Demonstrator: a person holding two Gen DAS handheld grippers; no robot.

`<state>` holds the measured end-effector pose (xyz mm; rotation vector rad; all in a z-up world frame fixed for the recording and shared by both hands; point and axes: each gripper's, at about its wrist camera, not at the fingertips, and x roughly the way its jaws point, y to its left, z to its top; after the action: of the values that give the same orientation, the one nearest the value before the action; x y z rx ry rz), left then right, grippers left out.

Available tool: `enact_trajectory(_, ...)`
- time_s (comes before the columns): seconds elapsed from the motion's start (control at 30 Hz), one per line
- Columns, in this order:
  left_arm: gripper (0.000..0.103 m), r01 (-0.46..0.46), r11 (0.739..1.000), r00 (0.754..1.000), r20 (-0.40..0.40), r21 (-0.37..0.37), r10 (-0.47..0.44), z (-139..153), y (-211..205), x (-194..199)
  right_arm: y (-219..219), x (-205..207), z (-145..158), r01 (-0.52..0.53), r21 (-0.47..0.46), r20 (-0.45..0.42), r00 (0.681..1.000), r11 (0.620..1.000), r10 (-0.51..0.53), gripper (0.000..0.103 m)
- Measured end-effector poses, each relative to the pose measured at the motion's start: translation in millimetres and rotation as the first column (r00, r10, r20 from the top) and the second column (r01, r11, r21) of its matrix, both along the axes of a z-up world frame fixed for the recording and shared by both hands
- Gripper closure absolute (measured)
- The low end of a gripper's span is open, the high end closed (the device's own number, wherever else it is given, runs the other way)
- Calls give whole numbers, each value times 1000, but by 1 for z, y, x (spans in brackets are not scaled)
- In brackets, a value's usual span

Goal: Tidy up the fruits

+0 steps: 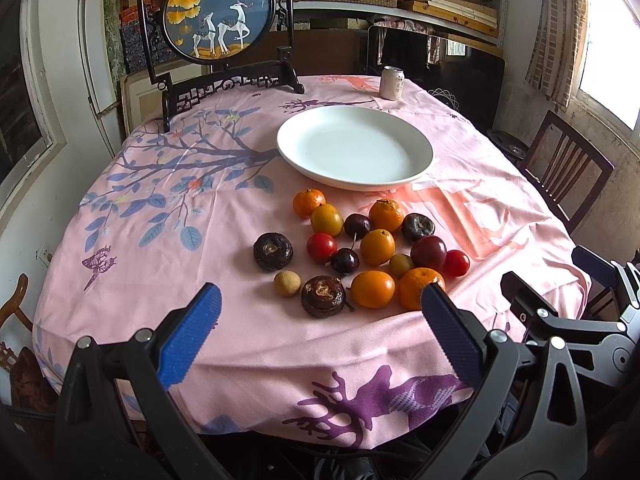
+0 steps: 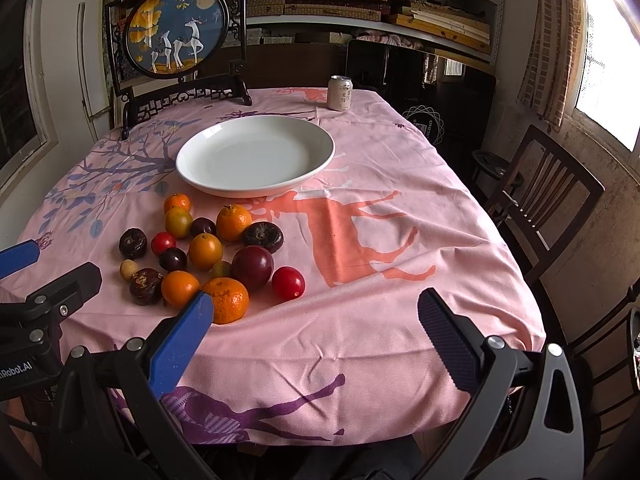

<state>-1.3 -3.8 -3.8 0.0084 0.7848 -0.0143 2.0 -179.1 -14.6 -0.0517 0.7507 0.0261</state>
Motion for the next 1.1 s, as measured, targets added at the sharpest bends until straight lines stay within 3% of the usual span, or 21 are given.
enact_trajectory(1.1, 2, 0, 1000, 1000, -4, -1, 0, 0, 0, 0, 2, -1, 2, -1, 1, -1, 1000, 1000, 1, 1)
